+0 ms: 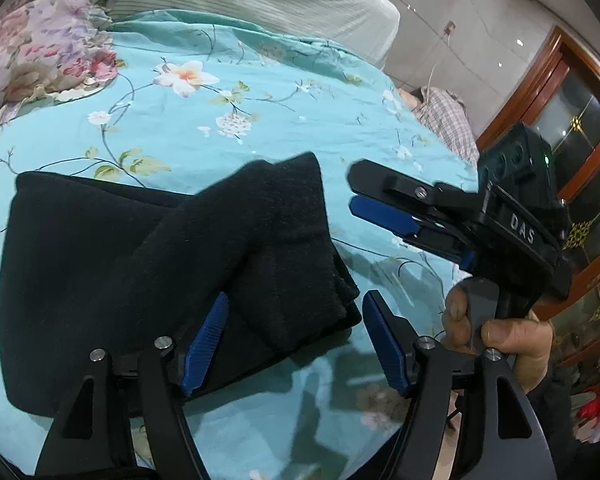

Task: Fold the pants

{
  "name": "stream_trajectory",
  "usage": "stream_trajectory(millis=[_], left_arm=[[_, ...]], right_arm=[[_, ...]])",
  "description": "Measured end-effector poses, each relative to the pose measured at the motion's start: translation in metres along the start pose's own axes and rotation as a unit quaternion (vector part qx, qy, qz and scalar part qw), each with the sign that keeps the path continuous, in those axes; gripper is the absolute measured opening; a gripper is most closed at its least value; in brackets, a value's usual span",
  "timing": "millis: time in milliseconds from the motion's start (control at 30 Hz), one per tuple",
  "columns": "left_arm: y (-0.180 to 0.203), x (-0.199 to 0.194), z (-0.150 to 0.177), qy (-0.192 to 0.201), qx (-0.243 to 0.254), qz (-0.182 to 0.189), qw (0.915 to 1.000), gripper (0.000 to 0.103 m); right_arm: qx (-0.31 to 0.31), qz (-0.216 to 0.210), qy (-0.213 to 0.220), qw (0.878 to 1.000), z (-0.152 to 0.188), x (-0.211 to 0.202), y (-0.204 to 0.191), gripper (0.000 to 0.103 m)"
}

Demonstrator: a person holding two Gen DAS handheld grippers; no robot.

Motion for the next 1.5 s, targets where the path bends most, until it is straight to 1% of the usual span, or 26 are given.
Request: stream_trajectory(millis=[167, 233, 467, 567, 900, 1167, 1300, 1500], left_arm=[[-0.015, -0.019, -0.001, 0.016, -0.021, 0.000, 0.9996, 0.073], [-0.021, -0.026, -0.002, 0.023, -0.030, 0.000, 0.9993, 0.073], [-0.046, -0.046, -0.001, 0.042, -0.061, -0.009, 0.9972, 0.073], [-0.058, -0.053, -0.001, 0.051, -0.074, -0.019, 0.9958, 0.074], [-0.104, -0.074, 0.004, 0.072, -0.129, -0.038, 0.9882, 0.075], [-0.139, -0.081, 0.010, 0.079, -0.168, -0.052, 0.9812, 0.075], [-0.149, -0.080, 0.013, 0.078, -0.182, -0.053, 0.9788, 0.076], [-0.155, -0.072, 0.014, 0.069, -0.193, -0.051, 0.9775, 0.076]], right_arm=[[-0.008, 0.014, 0.005, 1.000, 0.004, -0.006, -0.011, 0.074], [-0.010, 0.020, 0.005, 1.000, 0.007, -0.007, -0.017, 0.077], [-0.029, 0.061, 0.010, 0.998, 0.015, -0.005, -0.031, 0.080], [-0.036, 0.066, 0.008, 0.997, 0.018, -0.003, -0.038, 0.083], [-0.037, 0.122, -0.012, 0.992, 0.032, 0.009, -0.038, 0.087], [-0.011, 0.128, -0.020, 0.992, 0.041, 0.012, -0.030, 0.087], [-0.002, 0.129, -0.023, 0.991, 0.041, 0.015, -0.029, 0.087], [0.009, 0.126, -0.032, 0.991, 0.042, 0.024, -0.026, 0.087]])
Point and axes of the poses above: each gripper's, at about its wrist camera, not at the fingertips, and x roughly the way its jaws point, y to its right, z to its underside, the point moved 8 cm from there along x, roughly the way its jaws point, and after that the axes turned 3 degrees about -y, right-handed, at the moved point
